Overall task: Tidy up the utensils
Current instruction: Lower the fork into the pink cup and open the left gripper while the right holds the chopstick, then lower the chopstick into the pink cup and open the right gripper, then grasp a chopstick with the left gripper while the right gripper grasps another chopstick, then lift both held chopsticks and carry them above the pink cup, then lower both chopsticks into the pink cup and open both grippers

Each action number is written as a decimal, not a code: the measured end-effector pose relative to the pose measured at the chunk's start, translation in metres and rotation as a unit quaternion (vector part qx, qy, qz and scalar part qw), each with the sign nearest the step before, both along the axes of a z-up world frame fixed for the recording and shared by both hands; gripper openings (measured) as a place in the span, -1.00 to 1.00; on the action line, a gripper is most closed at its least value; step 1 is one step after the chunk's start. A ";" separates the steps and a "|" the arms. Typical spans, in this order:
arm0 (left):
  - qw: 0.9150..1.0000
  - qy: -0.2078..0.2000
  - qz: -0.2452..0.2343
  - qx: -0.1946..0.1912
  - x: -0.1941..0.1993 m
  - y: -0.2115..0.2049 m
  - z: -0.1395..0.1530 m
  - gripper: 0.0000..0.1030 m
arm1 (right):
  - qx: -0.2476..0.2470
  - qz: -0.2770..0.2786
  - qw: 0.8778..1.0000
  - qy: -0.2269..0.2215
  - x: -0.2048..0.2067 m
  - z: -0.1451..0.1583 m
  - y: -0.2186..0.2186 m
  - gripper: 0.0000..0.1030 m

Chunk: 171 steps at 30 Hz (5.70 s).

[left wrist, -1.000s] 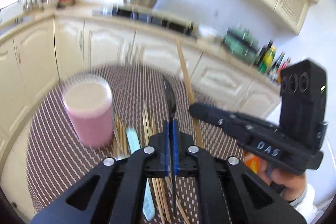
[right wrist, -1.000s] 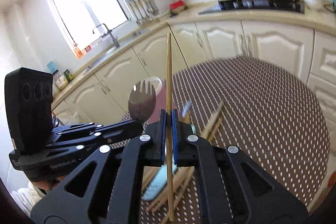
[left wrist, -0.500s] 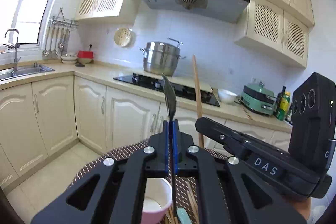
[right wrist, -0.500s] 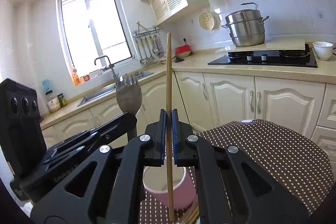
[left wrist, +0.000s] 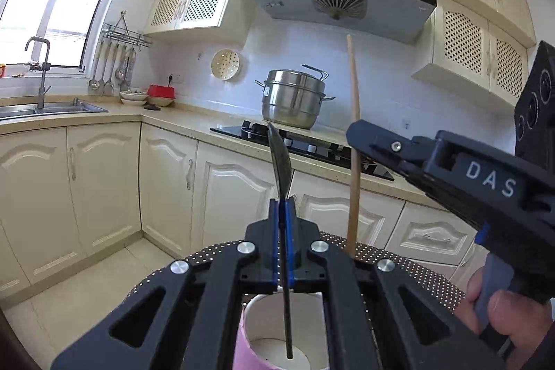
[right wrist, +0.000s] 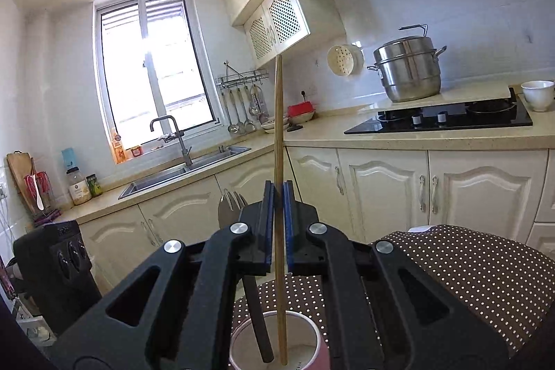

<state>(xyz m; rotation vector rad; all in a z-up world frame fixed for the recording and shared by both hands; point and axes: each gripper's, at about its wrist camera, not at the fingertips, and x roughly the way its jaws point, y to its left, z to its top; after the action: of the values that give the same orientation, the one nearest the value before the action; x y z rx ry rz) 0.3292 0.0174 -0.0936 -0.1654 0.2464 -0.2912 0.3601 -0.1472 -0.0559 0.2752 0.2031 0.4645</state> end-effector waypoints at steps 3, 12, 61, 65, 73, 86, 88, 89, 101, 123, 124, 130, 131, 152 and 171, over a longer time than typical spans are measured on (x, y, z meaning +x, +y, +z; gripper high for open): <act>1.000 0.013 -0.003 -0.007 -0.002 0.003 -0.006 -0.91 | -0.012 0.001 1.000 0.009 0.001 -0.011 0.007 -0.88; 0.999 0.030 0.004 -0.022 -0.011 0.019 -0.005 -0.30 | -0.032 0.007 0.999 0.017 -0.010 -0.027 0.012 -0.88; 0.918 0.342 -0.101 0.176 -0.098 -0.034 -0.094 0.11 | -0.121 -0.029 0.971 0.203 -0.140 -0.097 -0.064 -0.11; 0.906 0.363 -0.096 0.196 -0.102 -0.034 -0.113 0.11 | -0.117 -0.024 0.965 0.234 -0.144 -0.116 -0.069 -0.10; 0.904 0.366 -0.078 0.207 -0.100 -0.034 -0.119 0.11 | -0.124 -0.012 0.960 0.252 -0.153 -0.129 -0.064 -0.06; 0.904 0.357 -0.054 0.229 -0.072 -0.057 -0.122 -0.30 | -0.172 -0.016 0.935 0.309 -0.143 -0.148 -0.059 -0.06; 0.908 0.350 -0.060 0.224 -0.072 -0.060 -0.122 -0.68 | -0.174 -0.008 0.932 0.318 -0.142 -0.151 -0.059 -0.06; 0.908 0.349 -0.061 0.223 -0.072 -0.062 -0.121 -0.90 | -0.177 -0.005 0.931 0.320 -0.140 -0.152 -0.058 -0.06; 0.907 0.367 -0.063 0.196 -0.128 -0.022 -0.118 -0.89 | -0.206 0.018 0.907 0.366 -0.126 -0.162 -0.065 -0.67; 0.892 0.395 -0.065 0.211 -0.041 -0.060 -0.114 -0.87 | -0.210 0.031 0.877 0.432 -0.048 -0.154 -0.063 -0.80; 0.894 0.393 -0.065 0.204 -0.048 -0.055 -0.115 -0.87 | -0.204 0.030 0.880 0.428 -0.047 -0.154 -0.064 -0.84; 0.915 0.364 -0.076 0.159 -0.093 -0.030 -0.111 -0.89 | -0.160 0.028 0.902 0.399 -0.059 -0.150 -0.086 -0.87; 0.919 0.356 -0.075 0.153 -0.101 -0.027 -0.109 -0.90 | -0.153 0.026 0.907 0.391 -0.061 -0.147 -0.089 -0.87; 0.992 0.099 -0.069 -0.026 -0.170 0.037 -0.003 -0.90 | -0.016 0.026 0.990 0.138 -0.116 -0.022 -0.098 -0.87; 0.989 -0.079 -0.028 -0.121 -0.029 0.029 0.027 -0.90 | 0.039 0.019 0.999 -0.031 -0.040 0.034 -0.040 -0.87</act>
<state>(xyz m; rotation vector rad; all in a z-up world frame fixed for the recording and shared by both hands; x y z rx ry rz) 0.3003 0.0465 -0.0667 -0.3749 0.0570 -0.3890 0.3203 -0.1870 -0.0221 0.3325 0.1309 0.5192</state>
